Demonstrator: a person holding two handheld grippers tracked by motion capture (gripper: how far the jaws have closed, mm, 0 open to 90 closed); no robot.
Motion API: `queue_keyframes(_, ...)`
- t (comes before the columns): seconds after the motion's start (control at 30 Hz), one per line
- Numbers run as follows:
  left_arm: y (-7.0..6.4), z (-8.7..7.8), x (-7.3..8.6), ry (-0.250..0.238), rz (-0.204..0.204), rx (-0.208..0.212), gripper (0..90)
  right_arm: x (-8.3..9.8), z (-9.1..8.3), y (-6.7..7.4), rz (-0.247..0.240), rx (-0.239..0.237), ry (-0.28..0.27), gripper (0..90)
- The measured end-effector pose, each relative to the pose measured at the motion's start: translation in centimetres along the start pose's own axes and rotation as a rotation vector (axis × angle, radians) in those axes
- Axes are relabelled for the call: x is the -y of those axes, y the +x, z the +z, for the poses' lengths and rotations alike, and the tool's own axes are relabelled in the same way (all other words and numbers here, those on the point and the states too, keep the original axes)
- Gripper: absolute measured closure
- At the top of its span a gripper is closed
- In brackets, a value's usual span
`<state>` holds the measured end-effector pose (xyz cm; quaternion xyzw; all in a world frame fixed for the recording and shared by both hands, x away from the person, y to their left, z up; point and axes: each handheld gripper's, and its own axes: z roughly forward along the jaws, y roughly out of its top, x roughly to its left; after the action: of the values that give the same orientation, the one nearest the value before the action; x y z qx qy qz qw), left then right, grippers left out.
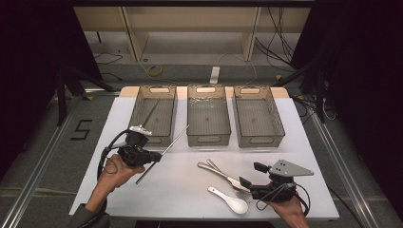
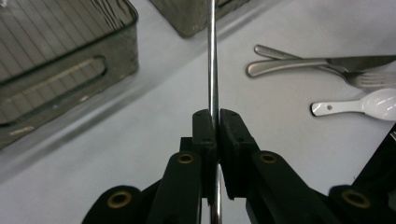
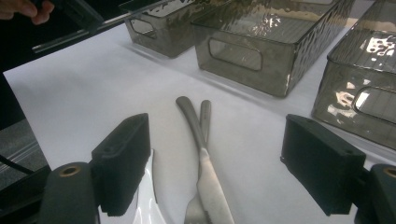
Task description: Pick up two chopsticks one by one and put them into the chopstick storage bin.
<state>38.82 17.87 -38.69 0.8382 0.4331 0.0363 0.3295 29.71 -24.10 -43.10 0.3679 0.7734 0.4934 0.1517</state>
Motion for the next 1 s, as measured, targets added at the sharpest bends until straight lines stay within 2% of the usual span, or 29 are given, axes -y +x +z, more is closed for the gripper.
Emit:
queue_keyframes(0.37, 2.5, -1.5, -3.2, -0.094, -0.027, -0.069, 84.9, 0.1, -0.1, -0.2, 0.010, 0.005, -0.003, 24.9)
queue_keyframes(0.67, 5.6, -1.6, -5.4, -0.150, -0.086, -0.125, 84.8, 0.0, -0.2, -0.3, 0.012, 0.003, -0.007, 25.1)
queue_keyframes(0.83, 6.9, -1.5, -6.8, -0.177, -0.098, -0.166, 84.8, 0.0, -0.2, -0.3, 0.010, 0.005, -0.008, 25.0)
queue_keyframes(1.0, 8.2, -0.9, -7.5, -0.190, -0.122, -0.185, 84.8, 0.0, -0.3, -0.2, 0.008, 0.002, -0.009, 25.1)
